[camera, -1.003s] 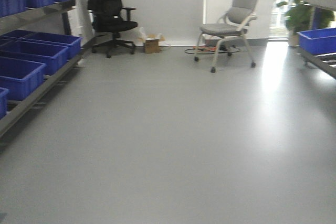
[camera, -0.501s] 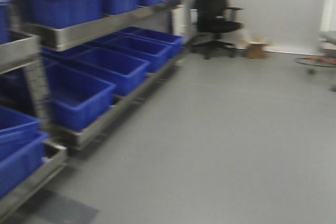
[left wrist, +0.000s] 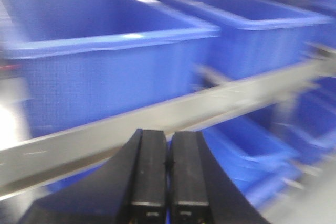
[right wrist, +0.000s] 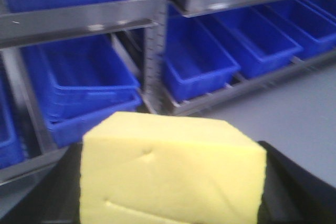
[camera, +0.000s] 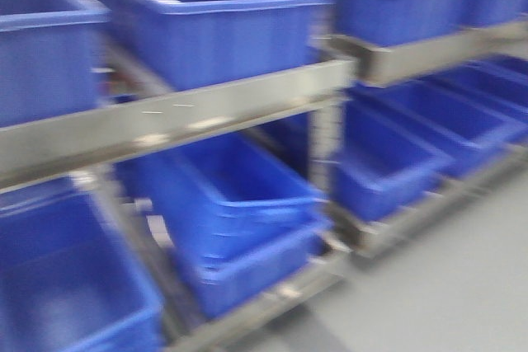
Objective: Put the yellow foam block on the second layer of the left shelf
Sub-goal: 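Turn the base to face the shelf rack and stop at the blue bin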
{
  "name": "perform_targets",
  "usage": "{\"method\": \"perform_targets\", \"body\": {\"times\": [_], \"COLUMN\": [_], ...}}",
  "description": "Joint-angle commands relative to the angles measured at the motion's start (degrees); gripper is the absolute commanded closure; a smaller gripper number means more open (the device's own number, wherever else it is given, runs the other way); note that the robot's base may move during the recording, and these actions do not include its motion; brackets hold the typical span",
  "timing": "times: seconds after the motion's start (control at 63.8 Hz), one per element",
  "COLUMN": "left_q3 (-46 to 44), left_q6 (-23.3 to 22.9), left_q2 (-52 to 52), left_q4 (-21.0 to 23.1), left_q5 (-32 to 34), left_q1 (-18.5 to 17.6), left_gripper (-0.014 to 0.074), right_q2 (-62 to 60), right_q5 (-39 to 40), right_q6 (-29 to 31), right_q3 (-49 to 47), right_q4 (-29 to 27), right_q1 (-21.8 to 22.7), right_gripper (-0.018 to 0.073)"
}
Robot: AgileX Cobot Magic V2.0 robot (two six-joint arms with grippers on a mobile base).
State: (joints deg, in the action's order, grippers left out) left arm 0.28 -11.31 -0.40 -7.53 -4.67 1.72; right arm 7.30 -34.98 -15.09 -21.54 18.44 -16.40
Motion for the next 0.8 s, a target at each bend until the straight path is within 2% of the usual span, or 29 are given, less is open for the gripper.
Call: {"method": "perform_targets", "body": {"times": [0.0, 0.783], "left_q3": [1.5, 1.5], "left_q6": [-0.2, -0.2], "left_q2": [0.5, 0.5], "left_q4": [0.1, 0.1], "left_q5": [5.0, 5.0], "left_q1": [0.1, 0.1], "left_gripper": [0.0460, 0.0460], "right_q2": [1.2, 1.2], "right_q5": [4.7, 4.7], "right_q6": [0.5, 0.5], "right_q3": [-1.5, -1.5], "right_q4": [1.5, 1.5], "right_q1": [0.1, 0.1], "right_gripper": [0.0304, 0.0304]}}
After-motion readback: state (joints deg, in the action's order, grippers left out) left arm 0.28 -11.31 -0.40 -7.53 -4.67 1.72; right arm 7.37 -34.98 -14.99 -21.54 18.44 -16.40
